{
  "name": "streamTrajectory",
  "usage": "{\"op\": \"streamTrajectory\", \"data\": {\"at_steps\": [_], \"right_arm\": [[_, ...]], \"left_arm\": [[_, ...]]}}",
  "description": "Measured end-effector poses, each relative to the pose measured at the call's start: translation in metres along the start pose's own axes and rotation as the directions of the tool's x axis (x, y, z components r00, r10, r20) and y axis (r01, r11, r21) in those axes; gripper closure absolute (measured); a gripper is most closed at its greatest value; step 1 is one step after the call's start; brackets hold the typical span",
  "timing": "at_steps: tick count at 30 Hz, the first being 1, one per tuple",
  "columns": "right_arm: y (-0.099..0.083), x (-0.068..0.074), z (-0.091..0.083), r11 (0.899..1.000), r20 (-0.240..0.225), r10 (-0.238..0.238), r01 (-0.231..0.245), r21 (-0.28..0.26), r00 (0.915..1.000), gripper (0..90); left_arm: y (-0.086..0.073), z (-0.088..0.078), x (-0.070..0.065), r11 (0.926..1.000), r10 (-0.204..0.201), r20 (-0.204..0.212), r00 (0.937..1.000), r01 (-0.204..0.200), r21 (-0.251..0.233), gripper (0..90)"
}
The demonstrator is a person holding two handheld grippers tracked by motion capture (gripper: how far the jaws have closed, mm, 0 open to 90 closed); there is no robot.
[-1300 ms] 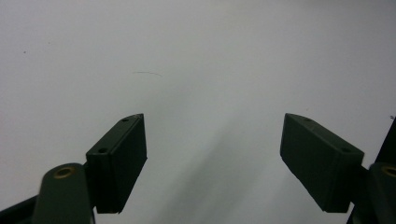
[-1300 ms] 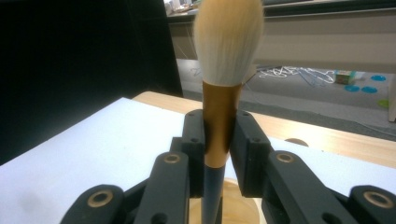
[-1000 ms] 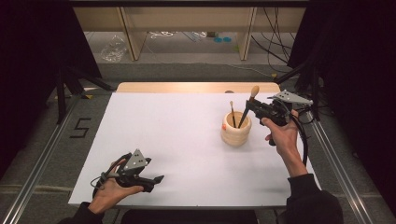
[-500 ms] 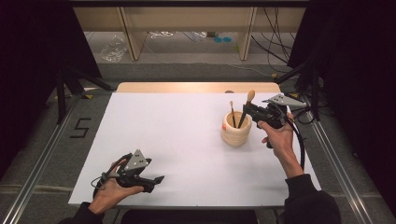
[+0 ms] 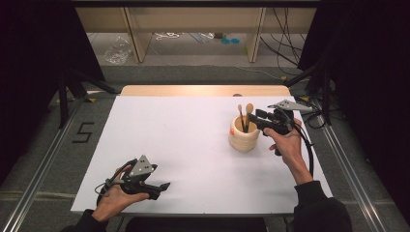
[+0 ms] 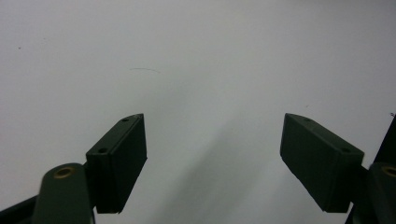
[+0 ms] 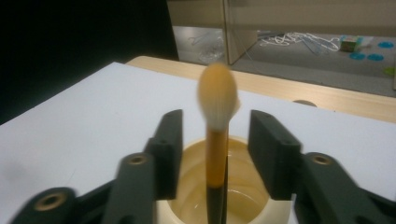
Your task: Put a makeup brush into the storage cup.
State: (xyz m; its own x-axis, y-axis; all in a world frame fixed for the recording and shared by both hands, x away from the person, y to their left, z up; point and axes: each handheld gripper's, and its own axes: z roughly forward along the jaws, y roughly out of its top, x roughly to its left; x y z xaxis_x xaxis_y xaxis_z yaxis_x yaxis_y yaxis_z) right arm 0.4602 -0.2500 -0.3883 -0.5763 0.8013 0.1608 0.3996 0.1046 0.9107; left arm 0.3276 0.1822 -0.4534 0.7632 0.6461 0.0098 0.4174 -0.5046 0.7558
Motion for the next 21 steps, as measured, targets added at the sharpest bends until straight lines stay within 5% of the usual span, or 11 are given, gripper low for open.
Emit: {"op": "streamTrajectory", "data": {"at_steps": [2, 8, 21], "right_arm": [[0.000, 0.000, -0.001, 1.000, 0.010, 0.006, -0.006, -0.007, 0.9999, 46.6], [0.001, 0.002, -0.004, 1.000, 0.027, 0.008, -0.008, -0.001, 0.9996, 39.6], [0.003, 0.008, -0.011, 0.999, 0.017, 0.001, -0.001, -0.033, 0.9999, 33.6]], "left_arm": [[0.000, -0.001, 0.002, 0.9997, 0.025, -0.001, 0.9997, -0.025, 0.004, 22.8], [0.000, -0.001, 0.001, 0.9999, 0.013, -0.003, 0.9999, -0.013, 0.011, 22.8], [0.000, 0.000, 0.001, 1.0000, 0.008, 0.001, 1.0000, -0.008, -0.002, 22.8]]}}
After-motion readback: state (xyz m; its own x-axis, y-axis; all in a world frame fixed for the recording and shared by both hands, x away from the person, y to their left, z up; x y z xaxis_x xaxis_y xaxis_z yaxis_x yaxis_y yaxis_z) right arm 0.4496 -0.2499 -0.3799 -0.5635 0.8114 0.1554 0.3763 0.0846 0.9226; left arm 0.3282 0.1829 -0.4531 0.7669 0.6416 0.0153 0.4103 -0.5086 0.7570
